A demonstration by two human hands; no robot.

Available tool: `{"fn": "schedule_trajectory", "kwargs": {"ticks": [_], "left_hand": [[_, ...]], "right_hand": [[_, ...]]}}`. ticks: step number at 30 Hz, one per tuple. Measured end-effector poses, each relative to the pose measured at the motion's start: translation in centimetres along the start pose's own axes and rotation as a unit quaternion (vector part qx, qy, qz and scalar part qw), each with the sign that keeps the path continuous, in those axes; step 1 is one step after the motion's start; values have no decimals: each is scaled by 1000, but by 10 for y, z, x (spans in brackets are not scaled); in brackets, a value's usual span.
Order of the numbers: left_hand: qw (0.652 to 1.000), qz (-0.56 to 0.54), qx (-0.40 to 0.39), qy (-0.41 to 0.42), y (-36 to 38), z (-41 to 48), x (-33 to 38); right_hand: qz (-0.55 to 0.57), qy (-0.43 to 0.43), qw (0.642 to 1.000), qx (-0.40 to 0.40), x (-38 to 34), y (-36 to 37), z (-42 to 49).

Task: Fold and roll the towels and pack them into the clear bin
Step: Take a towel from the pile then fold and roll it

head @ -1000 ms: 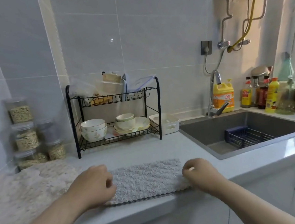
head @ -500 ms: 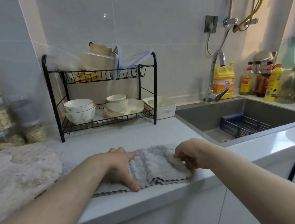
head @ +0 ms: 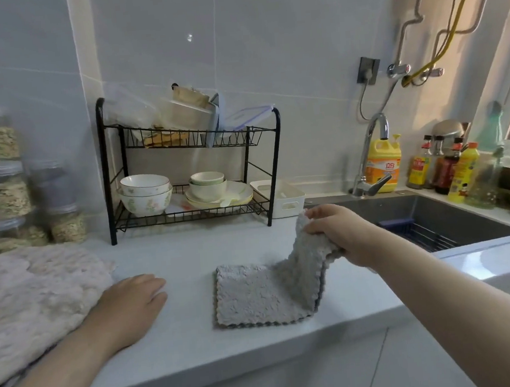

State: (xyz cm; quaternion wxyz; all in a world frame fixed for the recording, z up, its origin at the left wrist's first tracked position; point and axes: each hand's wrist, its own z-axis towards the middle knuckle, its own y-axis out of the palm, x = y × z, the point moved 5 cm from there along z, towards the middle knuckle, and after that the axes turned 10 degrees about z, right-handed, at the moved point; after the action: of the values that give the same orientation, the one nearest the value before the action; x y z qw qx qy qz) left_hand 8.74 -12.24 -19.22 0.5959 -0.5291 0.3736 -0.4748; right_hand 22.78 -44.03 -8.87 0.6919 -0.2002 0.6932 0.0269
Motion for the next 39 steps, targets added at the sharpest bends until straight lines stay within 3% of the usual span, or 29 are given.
{"fn": "schedule_trajectory", "kwargs": {"ticks": [4,11,13,15,16,18,20,21,26,29,33,36,39], "left_hand": [[998,-16,63,-23,8,4,-11],[993,-74,80,-38,5,4,-13],[994,-74,75,-39,5,5,-14],[994,-72,71,-38,7,6,-16],[994,-71,69,-35,8,7,-16],[995,-71,67,-32,8,6,-15],[995,-73,65,-30,7,4,-13],[995,-72,61,-31,7,3,-13],[993,-89,63,-51,5,1,-15],[982,-168,69,-48,-4,-6,-8],[928,-352,117,-36,-23,7,15],[941,-337,15,17,-18,46,52],[919,-373,-125,23,-3,74,78]], "right_hand": [[7,-17,1000,-19,-4,71,-1],[-173,4,983,-61,30,154,-12],[-81,37,994,-70,27,153,-18],[-2,16,1000,-26,19,137,-21],[-39,-21,999,21,14,122,-21],[-250,-48,962,105,19,91,-25],[-411,16,907,89,39,80,-31],[-417,43,906,60,49,83,-31],[-123,15,992,-26,52,106,-3],[-91,-66,993,-16,51,104,3],[18,-97,994,-44,57,100,4],[55,-103,991,-65,61,101,6],[72,-123,988,-66,61,100,8]]}}
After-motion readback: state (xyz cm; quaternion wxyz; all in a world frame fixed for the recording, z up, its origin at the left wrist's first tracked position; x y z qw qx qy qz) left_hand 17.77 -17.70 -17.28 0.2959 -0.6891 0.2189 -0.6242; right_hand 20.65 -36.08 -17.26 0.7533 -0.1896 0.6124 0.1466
